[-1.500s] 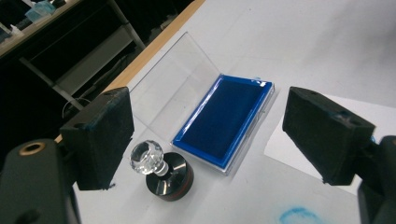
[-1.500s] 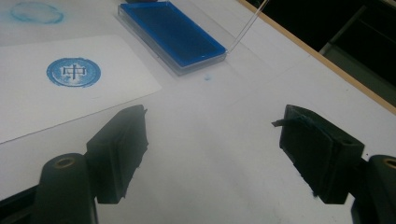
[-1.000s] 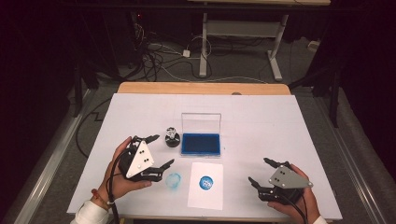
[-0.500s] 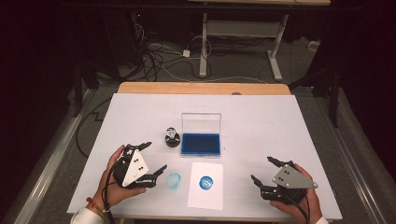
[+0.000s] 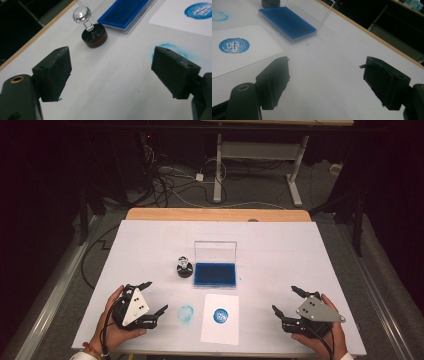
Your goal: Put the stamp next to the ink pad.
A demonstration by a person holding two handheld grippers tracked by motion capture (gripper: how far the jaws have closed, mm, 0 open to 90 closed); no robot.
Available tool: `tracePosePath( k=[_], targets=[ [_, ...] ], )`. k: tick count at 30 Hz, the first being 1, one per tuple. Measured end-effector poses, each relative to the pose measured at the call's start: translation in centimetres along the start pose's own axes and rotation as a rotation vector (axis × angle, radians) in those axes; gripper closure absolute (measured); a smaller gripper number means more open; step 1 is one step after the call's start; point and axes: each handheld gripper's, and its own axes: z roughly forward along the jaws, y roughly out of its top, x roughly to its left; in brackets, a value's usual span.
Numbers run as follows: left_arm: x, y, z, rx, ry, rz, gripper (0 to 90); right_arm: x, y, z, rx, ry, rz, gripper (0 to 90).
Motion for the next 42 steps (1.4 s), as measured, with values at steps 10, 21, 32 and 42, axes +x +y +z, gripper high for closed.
tracePosePath(
  k=[10, 21, 32, 42],
  targets=[
    [0.0, -3.2, 0.3, 0.079, -0.029, -0.071, 16.2, -0.3, -0.2, 0.4, 0.004, -0.002, 0.025, 20.9],
    [-0.4, -3.4, 0.4, 0.103, -0.030, -0.075, 16.2, -0.4, -0.5, 0.3, 0.012, 0.006, 0.017, 20.9],
    [-0.3, -3.2, -0.1, 0.070, -0.030, -0.074, 16.2, -0.1, -0.3, 0.0, 0.014, -0.004, -0.001, 21.1],
    [-0.3, -2.9, 0.3, 0.076, -0.035, -0.066, 16.2, -0.1, -0.6, 0.1, 0.024, -0.003, 0.002, 21.0]
  ],
)
